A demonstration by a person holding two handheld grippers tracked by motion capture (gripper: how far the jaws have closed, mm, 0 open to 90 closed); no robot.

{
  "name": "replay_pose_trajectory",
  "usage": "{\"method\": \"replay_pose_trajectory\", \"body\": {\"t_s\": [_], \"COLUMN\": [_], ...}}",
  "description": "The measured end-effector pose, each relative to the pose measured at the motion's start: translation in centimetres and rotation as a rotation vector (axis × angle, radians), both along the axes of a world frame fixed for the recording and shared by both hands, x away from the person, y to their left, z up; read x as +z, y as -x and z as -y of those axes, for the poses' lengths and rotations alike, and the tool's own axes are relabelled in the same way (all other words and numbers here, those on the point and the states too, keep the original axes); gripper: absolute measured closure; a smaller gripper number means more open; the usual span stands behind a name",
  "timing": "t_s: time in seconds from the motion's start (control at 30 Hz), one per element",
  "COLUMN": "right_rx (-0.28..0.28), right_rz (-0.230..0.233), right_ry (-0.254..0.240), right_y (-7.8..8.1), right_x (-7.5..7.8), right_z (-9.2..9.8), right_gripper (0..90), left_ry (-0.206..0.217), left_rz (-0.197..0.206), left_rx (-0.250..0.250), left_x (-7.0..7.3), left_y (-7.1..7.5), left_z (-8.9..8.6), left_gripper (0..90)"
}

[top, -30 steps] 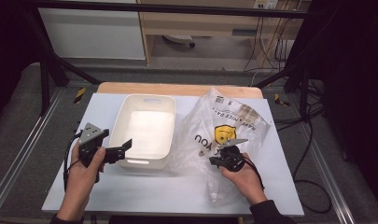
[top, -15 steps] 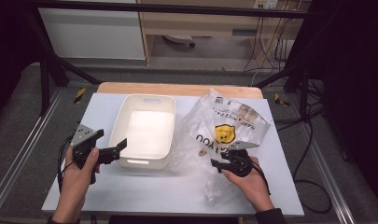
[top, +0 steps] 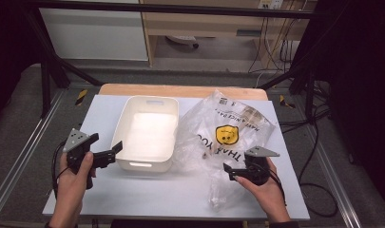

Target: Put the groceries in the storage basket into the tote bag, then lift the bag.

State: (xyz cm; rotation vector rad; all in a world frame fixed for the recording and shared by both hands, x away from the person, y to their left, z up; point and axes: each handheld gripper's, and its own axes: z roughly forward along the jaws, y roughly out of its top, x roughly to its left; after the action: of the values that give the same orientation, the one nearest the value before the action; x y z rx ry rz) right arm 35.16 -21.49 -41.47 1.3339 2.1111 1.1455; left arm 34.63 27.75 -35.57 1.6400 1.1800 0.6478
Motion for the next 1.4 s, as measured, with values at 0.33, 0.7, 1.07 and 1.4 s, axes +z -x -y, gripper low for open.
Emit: {"method": "replay_pose_trajectory", "body": {"t_s": [0.33, 0.7, 1.07, 1.4], "right_rx": [-0.058, -0.12, -0.13, -0.124], "right_rz": [-0.045, -0.145, -0.224, -0.215], "right_ry": [0.015, 0.057, 0.108, 0.13], "right_y": [0.6, 1.2, 1.6, 1.6], "right_x": [-0.7, -2.2, -3.7, -3.8], "right_z": [2.6, 4.6, 4.8, 4.2], "right_gripper": [5.9, 6.3, 4.2, 3.2], "left_ry": [0.004, 0.002, -0.002, 0.003], "left_rz": [-0.002, -0.006, -0.008, 0.004], "left_rx": [0.008, 0.02, 0.027, 0.034], "left_x": [-0.7, -1.2, -1.6, -1.8], "left_y": [0.4, 0.8, 1.3, 1.5], "left_z": [-0.6, -1.1, -1.5, -1.6], "left_gripper": [6.3, 6.5, 6.6, 6.8]}}
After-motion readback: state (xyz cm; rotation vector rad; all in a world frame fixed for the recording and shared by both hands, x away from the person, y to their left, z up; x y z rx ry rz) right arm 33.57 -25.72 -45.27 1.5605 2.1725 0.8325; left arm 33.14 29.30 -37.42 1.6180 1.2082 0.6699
